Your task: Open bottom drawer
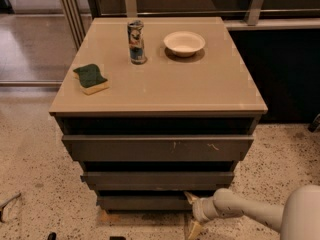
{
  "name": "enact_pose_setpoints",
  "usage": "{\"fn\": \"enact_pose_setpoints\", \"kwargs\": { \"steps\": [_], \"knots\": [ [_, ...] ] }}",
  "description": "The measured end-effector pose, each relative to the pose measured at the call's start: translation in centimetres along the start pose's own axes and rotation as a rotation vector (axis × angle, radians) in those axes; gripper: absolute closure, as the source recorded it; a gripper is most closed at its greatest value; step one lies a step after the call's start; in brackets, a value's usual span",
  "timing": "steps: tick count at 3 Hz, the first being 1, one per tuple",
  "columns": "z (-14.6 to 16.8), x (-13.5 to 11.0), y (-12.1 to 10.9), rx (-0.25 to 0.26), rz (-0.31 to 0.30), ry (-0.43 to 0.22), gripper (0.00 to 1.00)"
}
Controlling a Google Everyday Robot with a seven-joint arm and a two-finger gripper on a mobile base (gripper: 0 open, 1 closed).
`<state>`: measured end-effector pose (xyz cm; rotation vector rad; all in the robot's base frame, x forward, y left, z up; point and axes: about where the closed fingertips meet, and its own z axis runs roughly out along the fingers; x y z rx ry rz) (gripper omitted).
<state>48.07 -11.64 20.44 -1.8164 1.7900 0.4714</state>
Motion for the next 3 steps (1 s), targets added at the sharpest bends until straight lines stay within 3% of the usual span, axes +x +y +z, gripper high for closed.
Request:
{"fn": "enact_pose_setpoints", "kwargs": {
  "steps": [2,3],
  "knots": [
    [3.2,0.5,-1.6,-0.026,0.011,0.051,0.0],
    [3.3,0.5,-1.7,-0.028,0.012,0.055,0.0]
  ]
}}
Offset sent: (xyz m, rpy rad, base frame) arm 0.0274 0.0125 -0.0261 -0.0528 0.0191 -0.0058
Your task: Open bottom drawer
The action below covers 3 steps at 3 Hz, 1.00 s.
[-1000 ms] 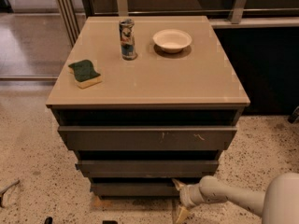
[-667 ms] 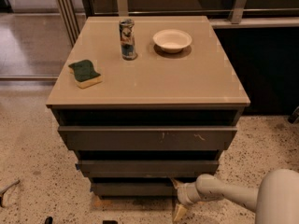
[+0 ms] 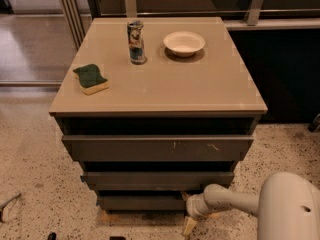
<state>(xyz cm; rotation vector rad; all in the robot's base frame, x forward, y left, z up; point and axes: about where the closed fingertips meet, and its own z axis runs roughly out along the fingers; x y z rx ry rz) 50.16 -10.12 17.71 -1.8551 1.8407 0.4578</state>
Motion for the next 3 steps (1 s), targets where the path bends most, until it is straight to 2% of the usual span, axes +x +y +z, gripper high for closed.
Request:
{"fn": "enact_pose_setpoints", "kwargs": {
  "steps": [1,3],
  "knots": [
    [0.3,-0.1,0.17,-0.016,0.006,0.005,0.0],
    [0.91,0.05,0.69,-0.079,0.052,0.03,0.0]
  ]
}}
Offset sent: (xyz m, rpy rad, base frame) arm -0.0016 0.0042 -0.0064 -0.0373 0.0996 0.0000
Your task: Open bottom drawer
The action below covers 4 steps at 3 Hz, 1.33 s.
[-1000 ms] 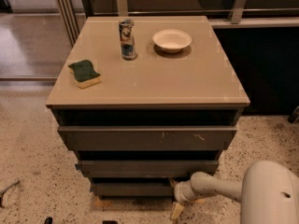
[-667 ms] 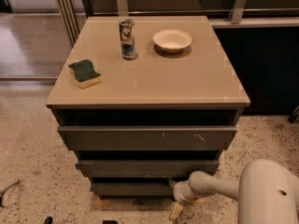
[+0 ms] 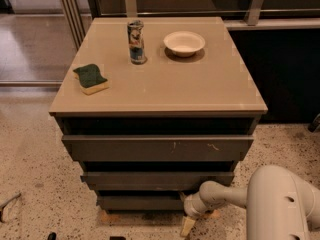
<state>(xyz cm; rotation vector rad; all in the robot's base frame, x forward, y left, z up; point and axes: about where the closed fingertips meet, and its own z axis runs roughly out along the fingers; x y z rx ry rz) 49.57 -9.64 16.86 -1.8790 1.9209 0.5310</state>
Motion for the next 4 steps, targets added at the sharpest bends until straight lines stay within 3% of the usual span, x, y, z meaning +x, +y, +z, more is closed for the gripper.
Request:
{"fn": "enact_pose_setpoints", "kwargs": {
  "steps": [2,4],
  "knots": [
    [-0.5,0.4,1.1,-0.044,0.055,0.017,0.0],
    [-2.1,0.3,3.8,-0.099,0.086,0.024,0.0]
  ]
}}
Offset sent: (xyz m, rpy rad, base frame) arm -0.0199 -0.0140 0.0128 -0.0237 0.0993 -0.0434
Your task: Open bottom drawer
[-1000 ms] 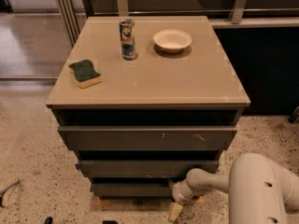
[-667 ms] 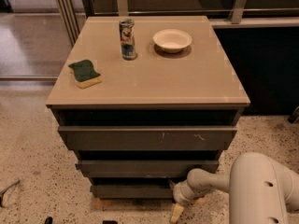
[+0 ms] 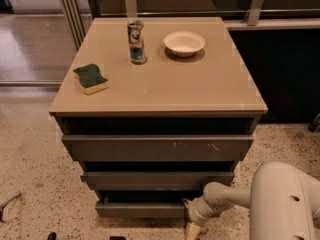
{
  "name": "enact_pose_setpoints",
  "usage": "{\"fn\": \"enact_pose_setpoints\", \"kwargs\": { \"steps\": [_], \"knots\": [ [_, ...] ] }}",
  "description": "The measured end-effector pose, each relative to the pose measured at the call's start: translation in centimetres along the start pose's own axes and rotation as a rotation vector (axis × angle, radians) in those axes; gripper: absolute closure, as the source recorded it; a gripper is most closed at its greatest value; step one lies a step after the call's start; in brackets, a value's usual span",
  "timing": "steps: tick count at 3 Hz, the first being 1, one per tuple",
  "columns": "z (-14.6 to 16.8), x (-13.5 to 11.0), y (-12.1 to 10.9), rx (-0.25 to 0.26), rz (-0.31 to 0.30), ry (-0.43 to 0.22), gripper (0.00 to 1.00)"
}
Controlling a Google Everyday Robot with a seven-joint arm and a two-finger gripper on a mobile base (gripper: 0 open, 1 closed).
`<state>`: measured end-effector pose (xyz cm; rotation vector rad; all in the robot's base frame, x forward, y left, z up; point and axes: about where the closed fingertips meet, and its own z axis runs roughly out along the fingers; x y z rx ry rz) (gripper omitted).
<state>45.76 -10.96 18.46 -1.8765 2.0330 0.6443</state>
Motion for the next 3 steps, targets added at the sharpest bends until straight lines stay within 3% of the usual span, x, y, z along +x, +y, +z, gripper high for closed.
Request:
{"fn": "enact_pose_setpoints", "kwargs": {
  "steps": [1,2,3],
  "knots": [
    [0.2,0.4,2.0,-0.052,0.016,-0.005,0.0],
    [-0.5,0.7,6.2,-0.14,0.035,-0.014,0.0],
    [-0.5,0.7,6.2,-0.14,0.035,-0.014,0.0]
  ]
}}
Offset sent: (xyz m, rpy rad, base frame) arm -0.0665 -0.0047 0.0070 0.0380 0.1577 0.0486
